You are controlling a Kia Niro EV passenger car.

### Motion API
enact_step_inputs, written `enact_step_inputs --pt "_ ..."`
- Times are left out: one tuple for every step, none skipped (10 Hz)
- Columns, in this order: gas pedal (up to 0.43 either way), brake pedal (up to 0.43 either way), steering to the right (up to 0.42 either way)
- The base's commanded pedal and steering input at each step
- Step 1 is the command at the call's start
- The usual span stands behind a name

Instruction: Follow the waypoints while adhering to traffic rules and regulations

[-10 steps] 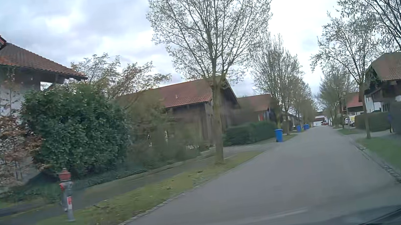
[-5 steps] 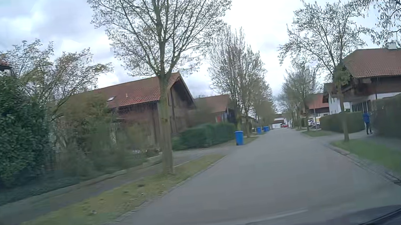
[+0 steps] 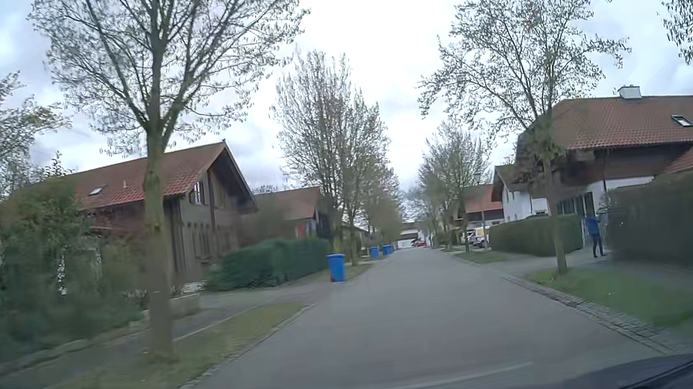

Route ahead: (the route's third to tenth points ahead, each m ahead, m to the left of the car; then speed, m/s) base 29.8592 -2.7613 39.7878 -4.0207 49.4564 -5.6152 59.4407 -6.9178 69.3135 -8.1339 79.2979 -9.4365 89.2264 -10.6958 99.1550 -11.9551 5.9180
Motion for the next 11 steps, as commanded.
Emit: enact_step_inputs --pt "0.177 0.000 0.171" --pt "0.177 0.000 0.145" --pt "0.177 0.000 0.126" --pt "0.177 0.000 0.108" --pt "0.177 0.000 0.090" --pt "0.177 0.000 0.077" --pt "0.177 0.000 0.064" --pt "0.177 0.000 0.054" --pt "0.177 0.000 0.041" --pt "0.177 0.000 0.029" --pt "0.177 0.000 0.023"
